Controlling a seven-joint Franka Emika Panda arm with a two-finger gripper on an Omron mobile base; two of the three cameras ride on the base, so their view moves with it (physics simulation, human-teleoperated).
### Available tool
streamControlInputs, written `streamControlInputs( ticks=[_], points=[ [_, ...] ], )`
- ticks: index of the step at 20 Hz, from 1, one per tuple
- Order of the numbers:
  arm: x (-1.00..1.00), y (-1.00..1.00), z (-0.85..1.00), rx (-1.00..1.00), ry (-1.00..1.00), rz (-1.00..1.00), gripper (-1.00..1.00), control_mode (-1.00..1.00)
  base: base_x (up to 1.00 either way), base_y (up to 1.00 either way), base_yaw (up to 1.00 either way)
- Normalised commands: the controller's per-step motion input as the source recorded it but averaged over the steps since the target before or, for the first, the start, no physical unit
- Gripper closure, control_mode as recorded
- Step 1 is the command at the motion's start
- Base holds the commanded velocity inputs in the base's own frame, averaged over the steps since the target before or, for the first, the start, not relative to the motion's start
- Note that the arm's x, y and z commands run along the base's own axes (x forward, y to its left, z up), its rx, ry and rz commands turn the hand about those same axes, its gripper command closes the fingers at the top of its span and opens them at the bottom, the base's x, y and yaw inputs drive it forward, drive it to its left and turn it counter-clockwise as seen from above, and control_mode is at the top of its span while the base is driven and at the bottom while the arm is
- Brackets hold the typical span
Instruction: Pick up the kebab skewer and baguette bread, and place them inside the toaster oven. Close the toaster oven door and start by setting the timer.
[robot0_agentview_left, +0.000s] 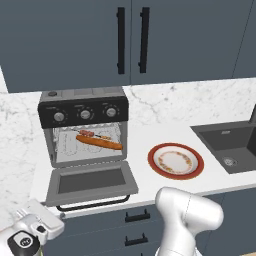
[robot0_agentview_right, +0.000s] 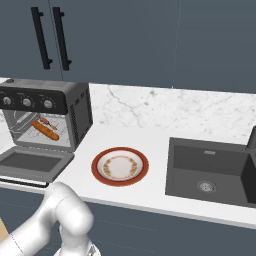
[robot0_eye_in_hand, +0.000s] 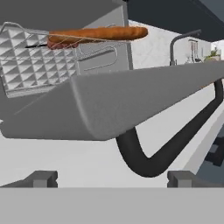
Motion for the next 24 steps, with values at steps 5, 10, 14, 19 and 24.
streamControlInputs(
  ticks=[5,10,14,19,24],
  points=[
    [0.00,-0.08,0.50,0.10,-0.11,0.02,-1.00,-1.00,0.00,0.00,0.00],
    [0.00,-0.25,0.63,0.10,-0.09,0.01,-1.00,-1.00,0.00,0.00,0.00],
    [0.00,-0.38,0.79,0.12,-0.07,0.00,-1.00,-1.00,0.00,0.00,0.00],
    [0.16,-0.42,0.98,0.13,-0.03,0.00,-1.00,-1.00,0.00,0.00,0.00],
    [0.38,-0.44,0.97,0.14,0.00,0.00,-1.00,-1.00,0.00,0.00,0.00]
  ],
)
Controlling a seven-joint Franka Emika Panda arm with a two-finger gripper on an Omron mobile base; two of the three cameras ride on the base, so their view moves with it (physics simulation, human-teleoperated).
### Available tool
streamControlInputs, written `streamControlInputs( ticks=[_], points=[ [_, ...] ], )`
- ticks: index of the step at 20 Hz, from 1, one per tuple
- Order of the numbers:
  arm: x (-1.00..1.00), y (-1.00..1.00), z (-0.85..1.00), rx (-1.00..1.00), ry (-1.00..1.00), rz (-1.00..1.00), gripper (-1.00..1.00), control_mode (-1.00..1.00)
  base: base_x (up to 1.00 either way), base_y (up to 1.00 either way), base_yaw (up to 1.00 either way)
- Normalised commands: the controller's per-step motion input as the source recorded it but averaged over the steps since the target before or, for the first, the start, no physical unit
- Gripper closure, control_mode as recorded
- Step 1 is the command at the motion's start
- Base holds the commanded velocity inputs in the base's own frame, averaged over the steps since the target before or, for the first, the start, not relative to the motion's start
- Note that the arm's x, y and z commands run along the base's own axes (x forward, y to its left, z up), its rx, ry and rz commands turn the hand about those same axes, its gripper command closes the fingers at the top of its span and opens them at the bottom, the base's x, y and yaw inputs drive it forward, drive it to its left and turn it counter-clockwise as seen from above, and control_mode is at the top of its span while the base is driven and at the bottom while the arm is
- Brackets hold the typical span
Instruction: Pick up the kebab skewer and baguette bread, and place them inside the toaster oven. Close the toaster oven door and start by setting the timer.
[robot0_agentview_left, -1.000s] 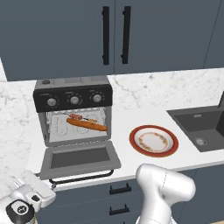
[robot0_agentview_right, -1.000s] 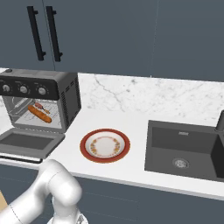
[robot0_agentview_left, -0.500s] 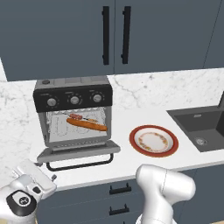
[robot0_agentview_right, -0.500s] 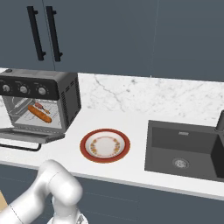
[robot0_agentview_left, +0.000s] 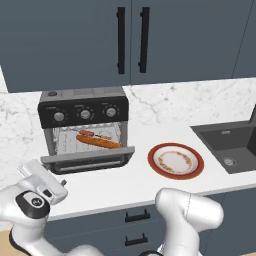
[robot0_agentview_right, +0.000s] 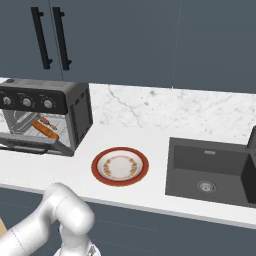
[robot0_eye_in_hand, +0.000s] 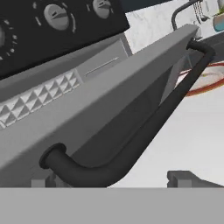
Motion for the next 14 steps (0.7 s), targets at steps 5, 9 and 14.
streamControlInputs(
  ticks=[5,9,14],
  points=[
    [0.56,-0.46,0.93,0.15,0.00,0.00,-1.00,-1.00,0.00,0.00,0.00],
    [0.65,-0.46,0.93,0.15,0.00,0.00,-1.00,-1.00,0.00,0.00,0.00],
    [0.73,-0.47,0.90,0.15,0.01,0.00,-1.00,-1.00,0.00,0.00,0.00]
  ],
)
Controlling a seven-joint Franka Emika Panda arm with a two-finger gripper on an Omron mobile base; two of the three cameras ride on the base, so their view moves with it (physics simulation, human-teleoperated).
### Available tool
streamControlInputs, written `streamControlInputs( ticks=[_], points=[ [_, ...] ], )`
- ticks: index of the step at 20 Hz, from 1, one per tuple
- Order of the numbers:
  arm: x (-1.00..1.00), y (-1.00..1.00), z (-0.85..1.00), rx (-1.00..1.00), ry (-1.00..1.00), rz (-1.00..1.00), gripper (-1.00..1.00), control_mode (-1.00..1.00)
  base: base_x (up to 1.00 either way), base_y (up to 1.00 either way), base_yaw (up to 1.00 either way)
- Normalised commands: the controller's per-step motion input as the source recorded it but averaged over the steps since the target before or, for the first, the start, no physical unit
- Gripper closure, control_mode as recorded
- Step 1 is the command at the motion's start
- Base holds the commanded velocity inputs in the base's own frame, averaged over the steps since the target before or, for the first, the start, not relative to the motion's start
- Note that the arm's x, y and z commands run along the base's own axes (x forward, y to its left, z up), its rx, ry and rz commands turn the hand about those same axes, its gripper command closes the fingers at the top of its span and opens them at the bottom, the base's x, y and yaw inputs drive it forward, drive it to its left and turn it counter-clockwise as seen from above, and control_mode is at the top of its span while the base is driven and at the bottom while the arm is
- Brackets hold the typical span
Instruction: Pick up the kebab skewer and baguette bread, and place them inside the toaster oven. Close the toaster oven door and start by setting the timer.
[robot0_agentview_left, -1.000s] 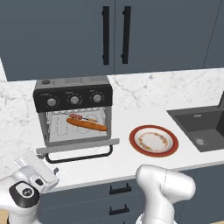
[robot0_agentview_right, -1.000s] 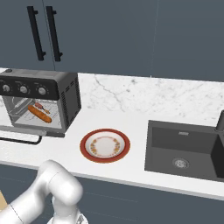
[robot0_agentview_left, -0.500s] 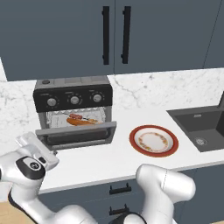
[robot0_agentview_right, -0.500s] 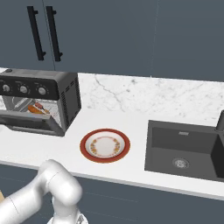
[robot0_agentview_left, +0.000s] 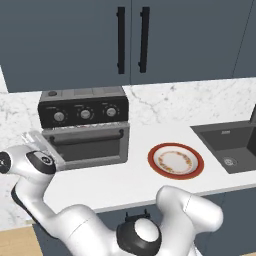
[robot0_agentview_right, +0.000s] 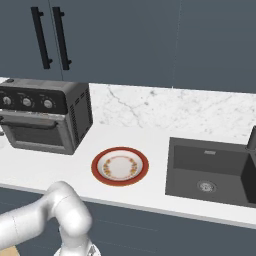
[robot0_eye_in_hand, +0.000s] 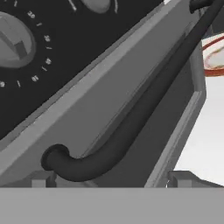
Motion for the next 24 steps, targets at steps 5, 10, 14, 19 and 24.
streamControlInputs(
  ticks=[5,10,14,19,24],
  points=[
    [0.73,-0.46,0.83,0.15,0.02,0.00,-1.00,-1.00,0.00,0.00,0.00],
    [0.49,-0.40,0.72,0.13,0.01,0.01,-1.00,-1.00,0.00,0.00,0.00],
    [-0.04,-0.15,0.50,0.07,-0.03,0.03,-1.00,-1.00,0.00,0.00,0.00],
    [-0.70,0.17,0.22,0.00,-0.24,0.08,-1.00,-1.00,0.00,0.00,0.00],
    [-0.87,0.22,0.34,0.00,-0.29,0.09,-1.00,-1.00,0.00,0.00,0.00]
  ],
)
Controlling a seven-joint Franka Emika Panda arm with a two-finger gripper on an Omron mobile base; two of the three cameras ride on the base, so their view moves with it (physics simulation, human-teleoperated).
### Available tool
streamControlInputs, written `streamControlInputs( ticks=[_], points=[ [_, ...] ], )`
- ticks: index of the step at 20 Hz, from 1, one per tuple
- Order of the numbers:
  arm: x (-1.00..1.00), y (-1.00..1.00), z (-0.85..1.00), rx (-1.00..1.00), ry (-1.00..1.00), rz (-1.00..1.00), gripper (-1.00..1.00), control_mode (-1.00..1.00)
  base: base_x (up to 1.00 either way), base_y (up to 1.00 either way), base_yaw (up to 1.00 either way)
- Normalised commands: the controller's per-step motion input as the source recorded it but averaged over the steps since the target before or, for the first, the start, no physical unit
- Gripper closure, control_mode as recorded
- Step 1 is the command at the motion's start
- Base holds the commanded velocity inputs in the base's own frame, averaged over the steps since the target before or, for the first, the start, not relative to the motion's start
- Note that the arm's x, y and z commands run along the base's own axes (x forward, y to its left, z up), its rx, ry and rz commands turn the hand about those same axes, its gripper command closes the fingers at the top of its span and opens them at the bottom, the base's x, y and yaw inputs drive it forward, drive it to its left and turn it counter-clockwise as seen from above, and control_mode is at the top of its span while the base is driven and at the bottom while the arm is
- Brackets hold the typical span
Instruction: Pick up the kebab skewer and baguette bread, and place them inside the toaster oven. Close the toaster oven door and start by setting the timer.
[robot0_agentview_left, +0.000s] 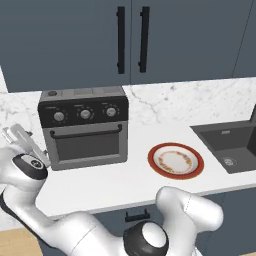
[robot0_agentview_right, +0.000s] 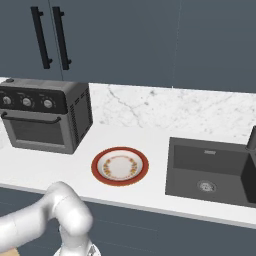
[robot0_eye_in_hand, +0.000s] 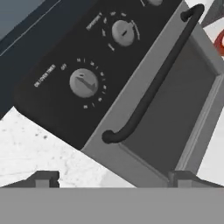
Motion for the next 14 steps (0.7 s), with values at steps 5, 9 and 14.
streamControlInputs(
  ticks=[5,9,14],
  points=[
    [-0.98,-0.09,0.51,0.00,-0.28,0.06,-1.00,-1.00,0.00,0.00,0.00],
    [-0.59,-0.65,0.41,0.01,-0.26,0.00,-1.00,-1.00,0.00,0.00,0.00],
    [-0.32,-0.81,0.24,-0.02,-0.05,0.00,-1.00,-1.00,0.00,0.00,0.00]
  ],
)
